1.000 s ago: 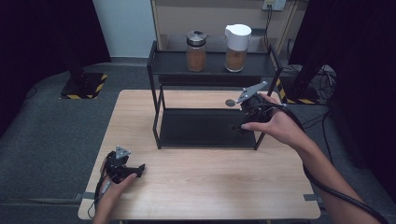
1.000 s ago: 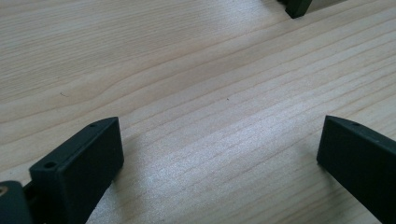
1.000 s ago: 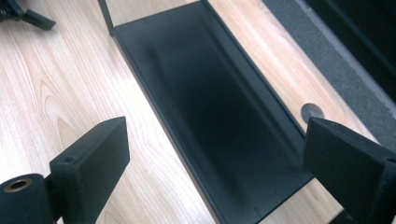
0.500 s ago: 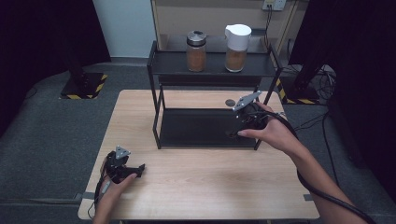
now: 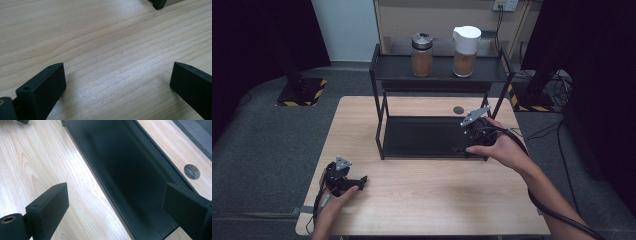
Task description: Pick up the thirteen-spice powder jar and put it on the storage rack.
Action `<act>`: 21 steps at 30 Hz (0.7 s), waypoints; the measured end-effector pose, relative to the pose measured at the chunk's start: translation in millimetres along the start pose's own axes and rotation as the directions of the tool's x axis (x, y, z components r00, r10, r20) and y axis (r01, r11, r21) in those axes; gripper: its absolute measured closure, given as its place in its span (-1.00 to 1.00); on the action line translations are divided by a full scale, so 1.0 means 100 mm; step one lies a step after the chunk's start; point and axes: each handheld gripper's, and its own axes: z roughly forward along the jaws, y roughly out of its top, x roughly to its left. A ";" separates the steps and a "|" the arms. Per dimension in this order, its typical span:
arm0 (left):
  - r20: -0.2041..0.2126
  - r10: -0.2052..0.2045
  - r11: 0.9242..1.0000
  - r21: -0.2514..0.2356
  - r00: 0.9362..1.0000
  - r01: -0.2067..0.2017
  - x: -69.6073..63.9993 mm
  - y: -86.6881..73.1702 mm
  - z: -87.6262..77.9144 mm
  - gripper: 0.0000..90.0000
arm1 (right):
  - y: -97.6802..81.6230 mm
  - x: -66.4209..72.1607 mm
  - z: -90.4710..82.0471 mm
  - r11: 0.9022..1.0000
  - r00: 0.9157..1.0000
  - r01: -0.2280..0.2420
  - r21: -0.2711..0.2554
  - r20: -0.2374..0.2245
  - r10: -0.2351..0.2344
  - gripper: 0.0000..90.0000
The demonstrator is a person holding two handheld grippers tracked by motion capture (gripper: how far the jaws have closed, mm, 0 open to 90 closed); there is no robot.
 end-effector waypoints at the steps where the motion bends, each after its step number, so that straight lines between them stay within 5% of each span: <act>1: 0.000 0.000 1.000 0.000 1.000 0.000 0.00 0.00 0.00 -1.00 | -0.01 0.00 0.01 1.000 1.000 -0.002 -0.001 -0.002 0.002 -0.83; 21: -0.002 -0.001 1.000 -0.001 1.000 0.001 -0.01 0.00 0.00 -1.00 | -0.32 0.05 0.23 0.998 0.998 -0.052 -0.019 -0.020 0.051 -0.83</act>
